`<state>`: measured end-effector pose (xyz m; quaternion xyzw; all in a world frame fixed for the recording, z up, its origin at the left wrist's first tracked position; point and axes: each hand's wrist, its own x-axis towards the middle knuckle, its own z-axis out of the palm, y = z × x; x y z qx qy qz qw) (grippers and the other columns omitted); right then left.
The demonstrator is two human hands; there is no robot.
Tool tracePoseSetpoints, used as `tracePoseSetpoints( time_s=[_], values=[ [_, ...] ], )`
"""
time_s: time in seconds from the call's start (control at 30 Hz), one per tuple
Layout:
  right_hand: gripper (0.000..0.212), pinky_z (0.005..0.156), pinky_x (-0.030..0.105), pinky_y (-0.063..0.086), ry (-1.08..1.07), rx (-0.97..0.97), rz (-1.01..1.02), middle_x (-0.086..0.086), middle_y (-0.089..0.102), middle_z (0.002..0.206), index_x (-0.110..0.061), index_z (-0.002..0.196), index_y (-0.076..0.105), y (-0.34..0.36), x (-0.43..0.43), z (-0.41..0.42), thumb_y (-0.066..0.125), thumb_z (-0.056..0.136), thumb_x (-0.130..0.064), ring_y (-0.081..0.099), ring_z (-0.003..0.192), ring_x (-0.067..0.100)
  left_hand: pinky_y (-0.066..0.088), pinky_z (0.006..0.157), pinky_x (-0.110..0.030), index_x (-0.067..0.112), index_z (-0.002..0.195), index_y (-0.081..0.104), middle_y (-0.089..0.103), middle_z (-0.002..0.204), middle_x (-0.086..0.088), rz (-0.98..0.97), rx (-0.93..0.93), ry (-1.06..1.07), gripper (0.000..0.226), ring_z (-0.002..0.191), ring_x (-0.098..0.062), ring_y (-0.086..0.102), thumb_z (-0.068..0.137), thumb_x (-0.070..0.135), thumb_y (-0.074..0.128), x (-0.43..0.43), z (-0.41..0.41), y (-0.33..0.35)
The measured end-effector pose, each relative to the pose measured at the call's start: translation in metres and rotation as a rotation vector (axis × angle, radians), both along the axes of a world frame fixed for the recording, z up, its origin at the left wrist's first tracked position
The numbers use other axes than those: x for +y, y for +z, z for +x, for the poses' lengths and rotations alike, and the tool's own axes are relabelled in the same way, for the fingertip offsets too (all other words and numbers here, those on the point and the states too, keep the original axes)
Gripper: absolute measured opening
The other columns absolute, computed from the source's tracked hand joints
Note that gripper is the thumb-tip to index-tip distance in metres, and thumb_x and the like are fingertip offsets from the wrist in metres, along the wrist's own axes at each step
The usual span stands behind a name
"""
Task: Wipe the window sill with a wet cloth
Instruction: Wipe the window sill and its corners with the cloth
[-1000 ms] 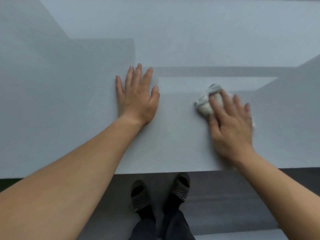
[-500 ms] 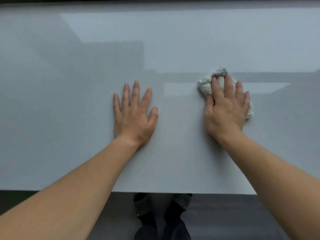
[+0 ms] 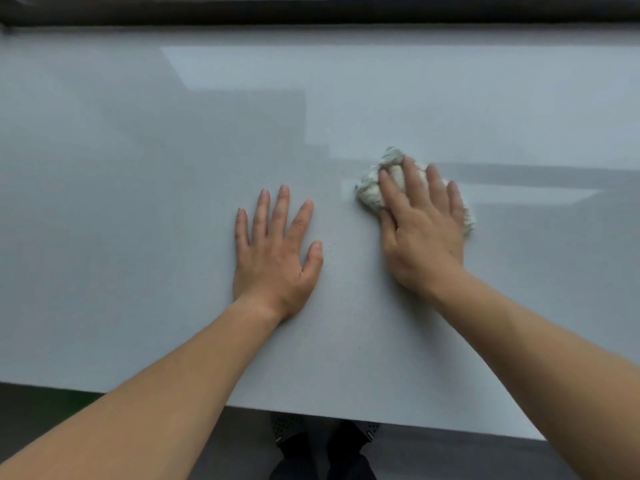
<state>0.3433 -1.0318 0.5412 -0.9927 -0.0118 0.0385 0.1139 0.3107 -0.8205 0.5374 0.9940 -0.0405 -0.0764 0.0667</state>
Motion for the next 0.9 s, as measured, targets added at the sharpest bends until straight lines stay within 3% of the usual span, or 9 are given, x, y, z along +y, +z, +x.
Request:
tracePoseSetpoints(
  time_s=[0.1, 0.17, 0.3, 0.4, 0.5, 0.6, 0.7, 0.83, 0.9],
  values=[
    [0.054, 0.122, 0.047, 0.007, 0.271, 0.011, -0.021, -0.005, 0.021, 0.163, -0.040, 0.151, 0.031, 0.001, -0.020, 0.006, 0.031, 0.097, -0.047, 0.016, 0.150, 0.029, -0.002, 0.121, -0.053, 0.033, 0.156, 0.016, -0.001, 0.167, 0.000, 0.007, -0.003, -0.005, 0.066, 0.152, -0.022, -0.009, 0.094, 0.054, 0.022, -0.001, -0.001, -0.002],
    [0.056, 0.122, 0.045, 0.007, 0.193, -0.001, -0.037, -0.005, 0.022, 0.163, -0.040, 0.151, 0.031, -0.002, -0.040, 0.043, 0.032, 0.095, -0.047, 0.017, 0.150, 0.029, -0.003, 0.121, -0.053, 0.033, 0.156, 0.014, -0.003, 0.166, 0.000, 0.011, 0.011, -0.003, 0.066, 0.152, -0.021, -0.010, 0.093, 0.054, 0.020, -0.002, -0.002, -0.002],
    [0.055, 0.122, 0.048, -0.001, -0.177, 0.021, 0.003, -0.006, 0.009, 0.166, -0.040, 0.153, 0.022, -0.001, -0.037, 0.093, 0.029, 0.099, -0.043, 0.005, 0.152, 0.029, -0.001, 0.121, -0.055, 0.033, 0.155, 0.015, -0.001, 0.167, -0.001, 0.002, 0.005, 0.001, 0.066, 0.152, -0.022, -0.009, 0.094, 0.054, 0.022, -0.004, -0.004, -0.004],
    [0.055, 0.122, 0.049, 0.003, 0.002, -0.007, -0.023, -0.004, 0.012, 0.165, -0.039, 0.153, 0.024, -0.004, -0.013, 0.070, 0.029, 0.099, -0.046, 0.009, 0.151, 0.030, 0.004, 0.120, -0.057, 0.031, 0.155, 0.021, 0.005, 0.166, -0.004, -0.002, -0.016, -0.011, 0.066, 0.153, -0.026, -0.002, 0.093, 0.053, 0.027, -0.004, -0.005, -0.006],
    [0.053, 0.122, 0.045, 0.006, 0.252, 0.031, -0.024, -0.007, 0.018, 0.164, -0.041, 0.151, 0.028, 0.000, -0.030, 0.065, 0.029, 0.099, -0.049, 0.013, 0.151, 0.026, 0.008, 0.118, -0.059, 0.026, 0.147, 0.037, 0.023, 0.162, -0.010, -0.051, -0.055, -0.006, 0.061, 0.150, -0.032, 0.014, 0.090, 0.048, 0.036, -0.007, -0.004, -0.004],
    [0.053, 0.122, 0.044, 0.003, 0.087, 0.041, -0.026, -0.008, 0.015, 0.165, -0.043, 0.151, 0.026, 0.000, -0.054, 0.108, 0.030, 0.098, -0.048, 0.011, 0.151, 0.025, 0.008, 0.119, -0.057, 0.020, 0.133, 0.050, 0.037, 0.151, -0.018, -0.127, -0.107, 0.036, 0.049, 0.146, -0.035, 0.026, 0.090, 0.041, 0.037, -0.014, 0.019, 0.002],
    [0.052, 0.122, 0.046, -0.001, -0.186, 0.032, -0.001, -0.007, 0.009, 0.166, -0.042, 0.152, 0.023, -0.001, -0.033, 0.126, 0.029, 0.101, -0.044, 0.005, 0.152, 0.027, 0.005, 0.121, -0.054, 0.018, 0.137, 0.049, 0.028, 0.158, -0.018, -0.185, -0.138, 0.028, 0.054, 0.149, -0.033, 0.018, 0.091, 0.040, 0.033, -0.019, 0.069, 0.005],
    [0.052, 0.122, 0.045, 0.004, 0.173, 0.013, -0.018, -0.008, 0.015, 0.165, -0.041, 0.152, 0.026, -0.001, -0.020, 0.106, 0.029, 0.100, -0.048, 0.011, 0.151, 0.025, -0.005, 0.121, -0.051, 0.022, 0.152, 0.029, 0.007, 0.165, -0.011, -0.162, -0.040, -0.014, 0.065, 0.152, -0.027, -0.001, 0.092, 0.046, 0.026, -0.029, 0.137, 0.001],
    [0.053, 0.122, 0.043, 0.006, 0.255, 0.023, -0.028, -0.010, 0.018, 0.164, -0.042, 0.151, 0.028, 0.003, -0.044, 0.125, 0.026, 0.098, -0.050, 0.013, 0.151, 0.024, -0.007, 0.121, -0.051, 0.025, 0.155, 0.018, -0.001, 0.166, -0.009, -0.096, -0.006, -0.005, 0.065, 0.152, -0.024, -0.008, 0.094, 0.047, 0.023, -0.034, 0.150, -0.003]
  ],
)
